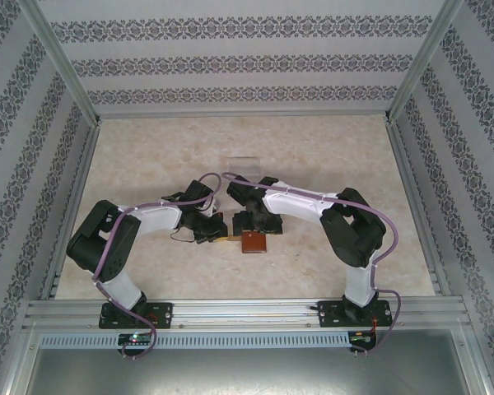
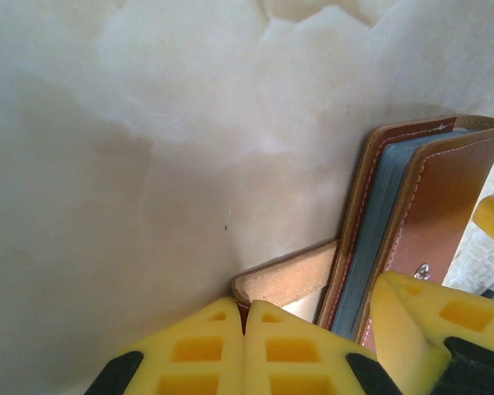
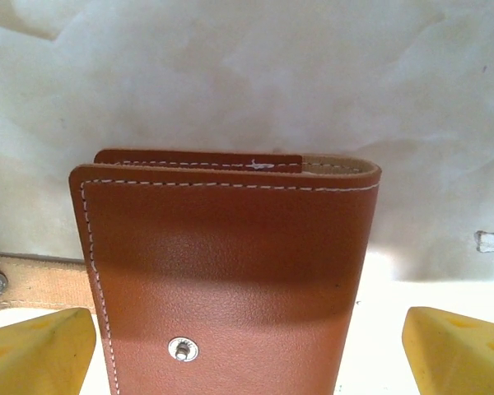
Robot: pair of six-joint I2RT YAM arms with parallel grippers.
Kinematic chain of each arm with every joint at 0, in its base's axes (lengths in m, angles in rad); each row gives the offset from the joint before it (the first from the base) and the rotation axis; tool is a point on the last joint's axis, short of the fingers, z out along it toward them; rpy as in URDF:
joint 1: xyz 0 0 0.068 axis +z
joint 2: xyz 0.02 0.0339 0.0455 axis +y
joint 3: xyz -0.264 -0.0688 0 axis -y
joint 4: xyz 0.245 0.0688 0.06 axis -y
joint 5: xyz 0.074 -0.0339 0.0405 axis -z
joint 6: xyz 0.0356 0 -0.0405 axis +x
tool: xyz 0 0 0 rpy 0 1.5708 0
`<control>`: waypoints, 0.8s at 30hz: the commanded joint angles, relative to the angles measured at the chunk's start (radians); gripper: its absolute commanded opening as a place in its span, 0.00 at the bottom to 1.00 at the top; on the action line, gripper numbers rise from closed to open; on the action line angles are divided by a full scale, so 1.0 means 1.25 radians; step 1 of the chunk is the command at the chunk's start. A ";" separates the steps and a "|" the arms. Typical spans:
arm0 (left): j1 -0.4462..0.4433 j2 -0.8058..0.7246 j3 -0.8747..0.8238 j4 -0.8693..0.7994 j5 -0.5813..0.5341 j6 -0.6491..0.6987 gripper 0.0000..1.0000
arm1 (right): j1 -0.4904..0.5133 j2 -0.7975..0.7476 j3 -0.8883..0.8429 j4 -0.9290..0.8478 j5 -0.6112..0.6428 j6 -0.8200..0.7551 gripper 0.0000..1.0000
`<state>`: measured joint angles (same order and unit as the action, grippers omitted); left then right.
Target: Take the credit cards out of the card holder
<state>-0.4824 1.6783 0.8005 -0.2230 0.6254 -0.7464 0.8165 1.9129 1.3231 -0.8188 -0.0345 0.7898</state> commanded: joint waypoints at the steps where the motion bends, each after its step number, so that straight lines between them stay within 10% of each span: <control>1: 0.003 0.000 -0.018 -0.014 -0.011 -0.011 0.05 | 0.012 0.016 0.003 0.008 -0.009 0.000 0.96; 24: 0.005 -0.017 -0.017 -0.041 -0.036 -0.006 0.05 | 0.009 -0.066 0.000 -0.058 0.048 -0.007 0.93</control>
<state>-0.4824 1.6756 0.8005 -0.2237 0.6201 -0.7532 0.8162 1.8851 1.3228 -0.8410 -0.0170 0.7864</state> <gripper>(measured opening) 0.055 0.931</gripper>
